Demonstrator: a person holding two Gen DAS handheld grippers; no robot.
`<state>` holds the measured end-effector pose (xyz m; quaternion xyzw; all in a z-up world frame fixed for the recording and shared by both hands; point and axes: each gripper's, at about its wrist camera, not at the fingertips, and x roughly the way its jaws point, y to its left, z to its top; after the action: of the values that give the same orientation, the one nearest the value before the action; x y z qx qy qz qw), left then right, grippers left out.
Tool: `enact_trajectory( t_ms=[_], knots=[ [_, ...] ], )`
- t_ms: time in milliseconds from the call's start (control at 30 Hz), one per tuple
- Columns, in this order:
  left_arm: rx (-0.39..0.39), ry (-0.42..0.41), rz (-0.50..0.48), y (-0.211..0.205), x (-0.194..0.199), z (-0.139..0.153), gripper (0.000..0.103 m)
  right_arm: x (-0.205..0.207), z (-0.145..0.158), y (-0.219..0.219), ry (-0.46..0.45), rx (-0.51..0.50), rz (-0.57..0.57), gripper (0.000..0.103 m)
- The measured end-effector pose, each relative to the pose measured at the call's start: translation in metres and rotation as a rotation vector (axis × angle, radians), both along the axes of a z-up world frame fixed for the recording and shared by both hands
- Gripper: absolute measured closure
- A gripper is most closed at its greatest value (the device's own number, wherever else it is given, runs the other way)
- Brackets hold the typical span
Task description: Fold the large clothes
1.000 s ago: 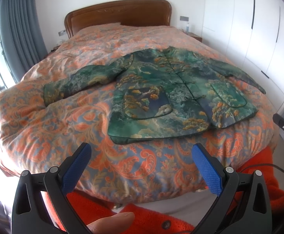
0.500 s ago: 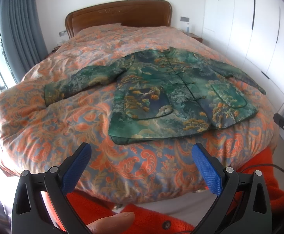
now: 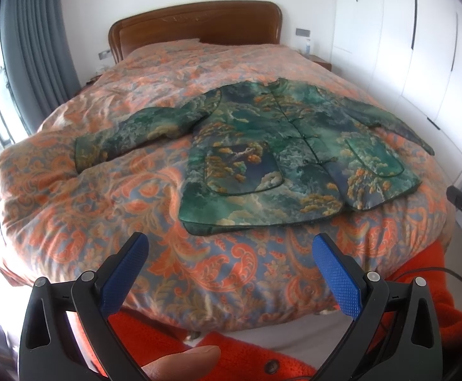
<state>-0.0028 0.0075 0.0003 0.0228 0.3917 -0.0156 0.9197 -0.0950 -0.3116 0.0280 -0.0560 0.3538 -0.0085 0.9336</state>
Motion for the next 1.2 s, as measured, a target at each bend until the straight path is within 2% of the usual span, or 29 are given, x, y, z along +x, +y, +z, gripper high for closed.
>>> enact_trajectory(
  t_ms=[1200],
  knots=[
    [0.008,-0.011,0.003,-0.0063,0.0053,0.0028,0.000,-0.0001,-0.0066,-0.0093,-0.009,0.019,-0.042,0.000]
  ],
)
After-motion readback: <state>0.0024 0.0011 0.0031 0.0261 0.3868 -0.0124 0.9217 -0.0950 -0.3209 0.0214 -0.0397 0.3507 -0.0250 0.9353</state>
